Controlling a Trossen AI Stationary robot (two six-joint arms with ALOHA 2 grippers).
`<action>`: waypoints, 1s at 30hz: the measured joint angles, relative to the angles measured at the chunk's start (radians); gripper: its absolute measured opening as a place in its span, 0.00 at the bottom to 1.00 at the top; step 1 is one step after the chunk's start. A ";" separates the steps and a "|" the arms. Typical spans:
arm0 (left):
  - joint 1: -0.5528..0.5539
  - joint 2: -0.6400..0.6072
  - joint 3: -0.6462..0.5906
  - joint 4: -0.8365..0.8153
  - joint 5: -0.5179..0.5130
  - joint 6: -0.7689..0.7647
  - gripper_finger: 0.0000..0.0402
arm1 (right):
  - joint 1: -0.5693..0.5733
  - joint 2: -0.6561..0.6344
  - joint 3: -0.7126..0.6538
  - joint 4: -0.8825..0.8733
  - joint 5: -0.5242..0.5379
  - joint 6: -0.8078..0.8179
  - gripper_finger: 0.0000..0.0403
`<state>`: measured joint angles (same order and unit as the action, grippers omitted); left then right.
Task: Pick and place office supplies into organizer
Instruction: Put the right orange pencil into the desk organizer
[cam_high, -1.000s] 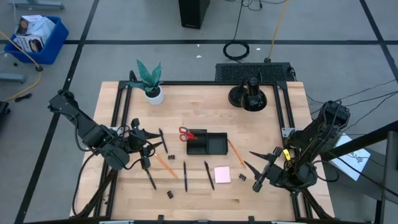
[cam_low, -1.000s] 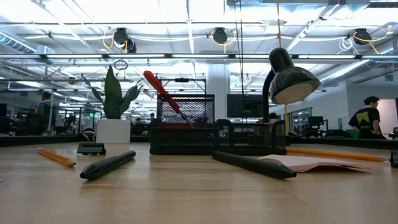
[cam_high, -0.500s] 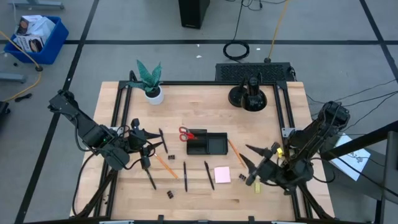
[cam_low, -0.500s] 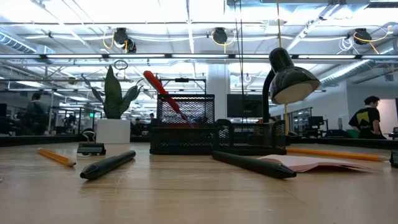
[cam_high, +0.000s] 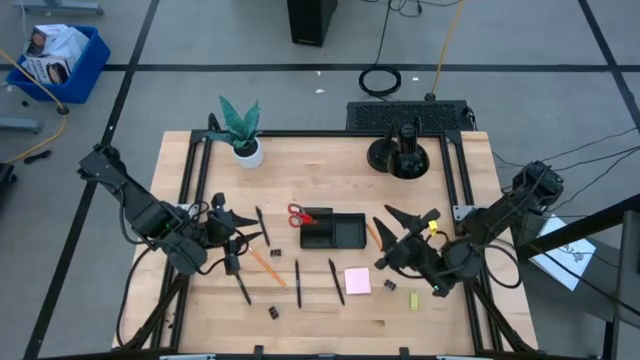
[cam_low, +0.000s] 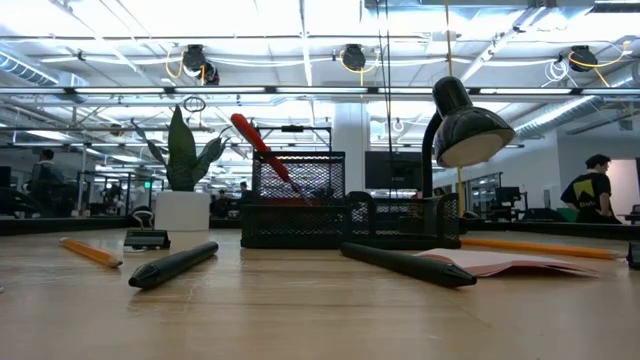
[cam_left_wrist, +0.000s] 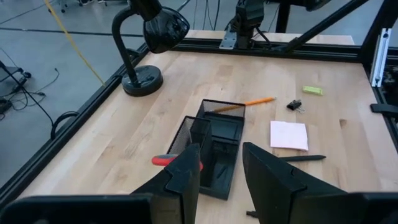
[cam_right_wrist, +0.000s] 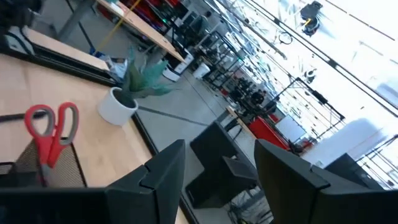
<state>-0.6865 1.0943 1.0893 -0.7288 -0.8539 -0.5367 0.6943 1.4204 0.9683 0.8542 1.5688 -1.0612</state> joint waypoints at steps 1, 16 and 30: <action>0.000 0.000 0.000 0.000 0.000 0.004 0.32 | -0.005 0.000 0.002 0.000 -0.005 -0.002 0.46; 0.001 0.000 0.000 0.000 0.000 0.008 0.32 | -0.033 -0.126 0.008 0.221 -0.215 -0.253 0.46; 0.001 0.000 0.000 0.000 0.000 0.007 0.32 | -0.080 -0.289 0.007 -0.105 -0.550 -0.050 0.46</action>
<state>-0.6857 1.0943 1.0893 -0.7288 -0.8543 -0.5297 0.6144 1.1315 0.9756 0.7492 1.0193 -1.1112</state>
